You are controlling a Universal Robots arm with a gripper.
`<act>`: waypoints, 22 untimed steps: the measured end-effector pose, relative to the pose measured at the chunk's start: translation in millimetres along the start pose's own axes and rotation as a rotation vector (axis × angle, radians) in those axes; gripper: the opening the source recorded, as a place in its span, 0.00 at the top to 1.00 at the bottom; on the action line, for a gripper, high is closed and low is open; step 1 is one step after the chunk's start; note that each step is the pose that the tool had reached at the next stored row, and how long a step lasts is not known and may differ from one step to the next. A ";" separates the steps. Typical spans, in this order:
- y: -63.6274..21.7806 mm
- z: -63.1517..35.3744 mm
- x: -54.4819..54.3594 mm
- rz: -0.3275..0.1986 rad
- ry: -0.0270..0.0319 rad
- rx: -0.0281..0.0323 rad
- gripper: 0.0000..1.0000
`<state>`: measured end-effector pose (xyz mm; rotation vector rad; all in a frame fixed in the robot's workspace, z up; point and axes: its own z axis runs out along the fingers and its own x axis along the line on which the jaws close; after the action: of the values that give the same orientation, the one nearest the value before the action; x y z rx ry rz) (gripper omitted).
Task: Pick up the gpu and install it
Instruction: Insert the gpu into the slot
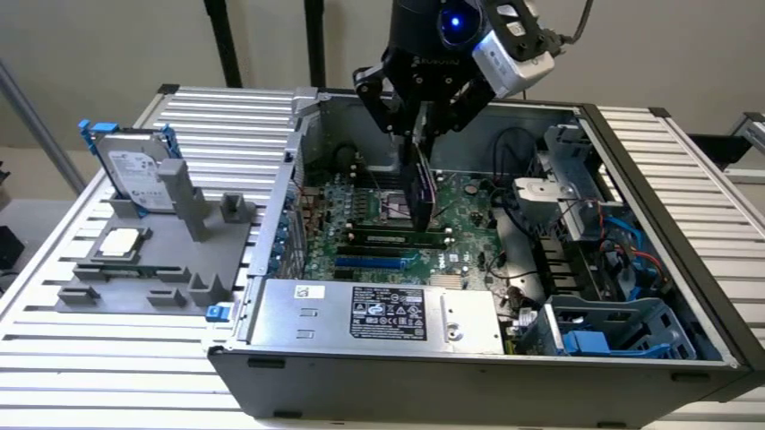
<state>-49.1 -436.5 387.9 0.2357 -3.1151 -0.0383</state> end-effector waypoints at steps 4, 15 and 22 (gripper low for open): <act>-0.1 1.5 0.0 -0.073 0.0009 0.0014 1.00; -0.2 6.4 -0.1 -0.273 0.0022 0.0051 1.00; -0.3 9.8 -0.1 -0.399 0.0025 0.0076 1.00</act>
<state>-49.1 -436.5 378.1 0.8501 -3.0097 -0.0308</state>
